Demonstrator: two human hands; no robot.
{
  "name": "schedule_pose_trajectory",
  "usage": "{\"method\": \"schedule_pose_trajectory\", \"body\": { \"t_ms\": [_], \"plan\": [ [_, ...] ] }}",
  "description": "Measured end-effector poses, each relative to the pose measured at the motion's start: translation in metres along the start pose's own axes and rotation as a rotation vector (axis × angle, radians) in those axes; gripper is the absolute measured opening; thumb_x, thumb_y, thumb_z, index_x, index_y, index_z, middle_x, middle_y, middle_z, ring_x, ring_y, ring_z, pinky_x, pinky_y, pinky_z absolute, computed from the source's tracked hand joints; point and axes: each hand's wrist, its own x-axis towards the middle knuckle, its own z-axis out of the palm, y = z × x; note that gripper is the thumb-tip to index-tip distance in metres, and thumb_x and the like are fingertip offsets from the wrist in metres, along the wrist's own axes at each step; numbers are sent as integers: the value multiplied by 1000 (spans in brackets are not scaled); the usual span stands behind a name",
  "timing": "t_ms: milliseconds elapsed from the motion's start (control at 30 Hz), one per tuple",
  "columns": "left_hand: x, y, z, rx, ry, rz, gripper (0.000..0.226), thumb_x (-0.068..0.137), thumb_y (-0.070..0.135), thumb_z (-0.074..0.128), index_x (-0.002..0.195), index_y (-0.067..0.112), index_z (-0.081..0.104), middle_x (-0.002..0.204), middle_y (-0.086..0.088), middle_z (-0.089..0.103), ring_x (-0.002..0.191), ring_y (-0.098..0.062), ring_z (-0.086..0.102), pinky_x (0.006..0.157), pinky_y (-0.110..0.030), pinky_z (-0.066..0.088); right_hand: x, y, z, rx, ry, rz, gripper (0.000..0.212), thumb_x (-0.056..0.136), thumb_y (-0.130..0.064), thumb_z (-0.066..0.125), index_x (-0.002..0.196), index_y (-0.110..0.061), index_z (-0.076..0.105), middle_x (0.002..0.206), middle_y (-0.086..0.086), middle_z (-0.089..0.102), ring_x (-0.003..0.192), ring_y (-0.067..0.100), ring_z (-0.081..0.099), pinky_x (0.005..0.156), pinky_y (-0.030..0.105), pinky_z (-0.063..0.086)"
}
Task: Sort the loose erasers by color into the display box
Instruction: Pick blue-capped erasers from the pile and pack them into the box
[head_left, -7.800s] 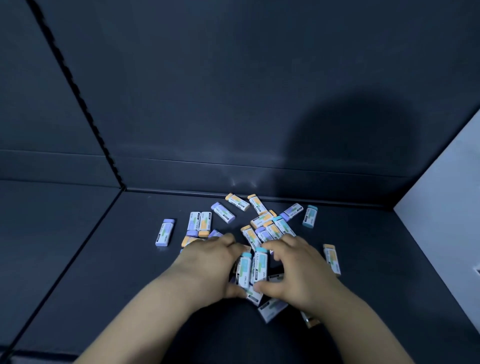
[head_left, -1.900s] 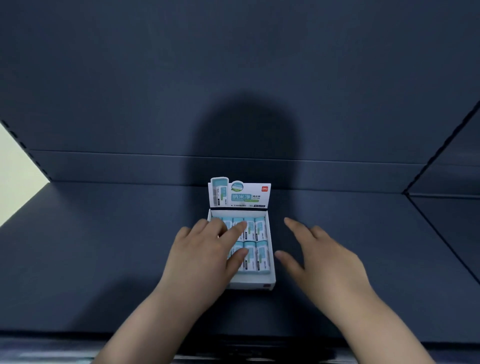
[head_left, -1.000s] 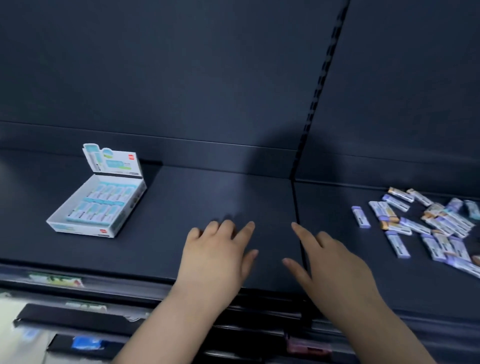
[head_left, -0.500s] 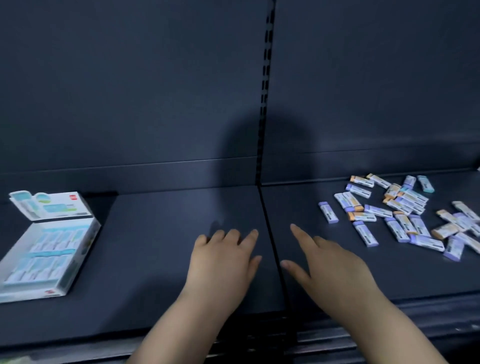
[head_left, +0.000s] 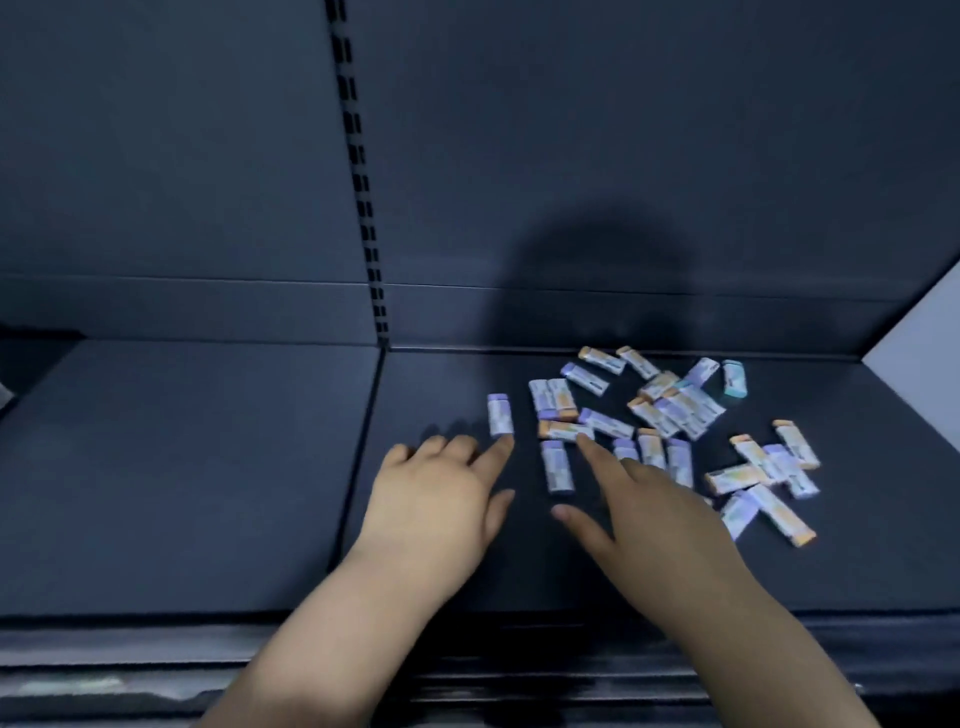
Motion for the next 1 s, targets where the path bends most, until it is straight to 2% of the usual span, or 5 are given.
{"method": "schedule_pose_trajectory", "body": {
  "t_ms": [100, 267, 667, 867, 1000],
  "plan": [
    [16, 46, 21, 19, 84, 34, 47, 75, 46, 56, 117, 28, 64, 88, 5, 68, 81, -22, 66, 64, -38, 50, -8, 61, -7, -3, 1, 0, 71, 91, -63, 31, 148, -33, 3, 123, -7, 50, 113, 14, 47, 81, 26, 42],
    [30, 102, 36, 28, 144, 15, 46, 69, 43, 59, 111, 26, 67, 82, 5, 67, 69, -21, 64, 57, -37, 50, -14, 135, -8, 13, -10, 50, 69, 90, -62, 33, 148, -35, 6, 120, -11, 50, 112, 11, 47, 74, 23, 38],
    [49, 119, 37, 50, 124, -4, 49, 77, 47, 36, 110, 28, 68, 86, 8, 68, 73, -19, 65, 61, -34, 51, 1, 149, -8, 107, -15, 11, 63, 92, -58, 34, 147, -36, 10, 117, -12, 49, 113, 9, 45, 82, 24, 40],
    [60, 117, 37, 70, 135, 9, 47, 76, 45, 39, 108, 27, 69, 85, 7, 68, 74, -19, 66, 60, -34, 51, 8, 154, -17, 101, -31, 28, 60, 94, -55, 34, 147, -35, 13, 121, -11, 47, 114, 8, 45, 82, 23, 40],
    [76, 120, 38, 80, 157, 25, 41, 76, 45, 56, 110, 27, 67, 86, 6, 68, 78, -21, 67, 62, -35, 52, 20, 159, -29, 69, -40, 32, 57, 94, -52, 38, 145, -34, 19, 119, -9, 49, 112, 12, 47, 82, 26, 41]
  ]
}}
